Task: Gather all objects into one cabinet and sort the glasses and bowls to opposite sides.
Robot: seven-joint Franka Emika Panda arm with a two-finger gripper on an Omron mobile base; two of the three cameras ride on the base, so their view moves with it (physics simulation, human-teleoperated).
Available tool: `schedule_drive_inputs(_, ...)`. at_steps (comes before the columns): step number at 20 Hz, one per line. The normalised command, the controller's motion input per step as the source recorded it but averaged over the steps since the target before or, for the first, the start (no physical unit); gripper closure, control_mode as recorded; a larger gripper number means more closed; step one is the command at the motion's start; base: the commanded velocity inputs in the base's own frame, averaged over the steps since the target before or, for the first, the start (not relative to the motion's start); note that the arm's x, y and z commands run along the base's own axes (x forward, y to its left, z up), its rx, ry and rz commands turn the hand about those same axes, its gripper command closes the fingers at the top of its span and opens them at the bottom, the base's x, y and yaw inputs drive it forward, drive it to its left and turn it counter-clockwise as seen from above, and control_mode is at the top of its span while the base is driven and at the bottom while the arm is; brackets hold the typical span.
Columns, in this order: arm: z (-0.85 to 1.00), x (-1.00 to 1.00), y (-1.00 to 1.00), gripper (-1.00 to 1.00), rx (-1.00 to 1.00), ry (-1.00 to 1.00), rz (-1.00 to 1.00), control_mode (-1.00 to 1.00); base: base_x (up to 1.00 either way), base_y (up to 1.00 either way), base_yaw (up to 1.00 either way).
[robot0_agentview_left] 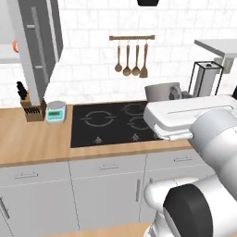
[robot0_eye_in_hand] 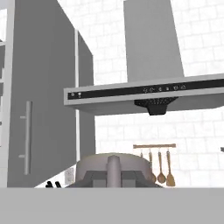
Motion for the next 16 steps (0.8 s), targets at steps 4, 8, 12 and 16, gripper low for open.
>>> schedule_drive_inputs(4, 0.00, 0.00, 0.00, 1.00, 0.00, 0.00, 0.00, 1.00, -0.18, 0.81, 0.01)
schedule_drive_inputs(8, 0.00, 0.00, 0.00, 1.00, 0.00, 0.00, 0.00, 1.00, -0.44, 0.71, 0.00)
schedule_drive_inputs(12, 0.00, 0.00, 0.00, 1.00, 0.00, 0.00, 0.00, 1.00, -0.48, 0.64, 0.00)
schedule_drive_inputs(16, 0.00, 0.00, 0.00, 1.00, 0.00, 0.00, 0.00, 1.00, -0.15, 0.83, 0.00)
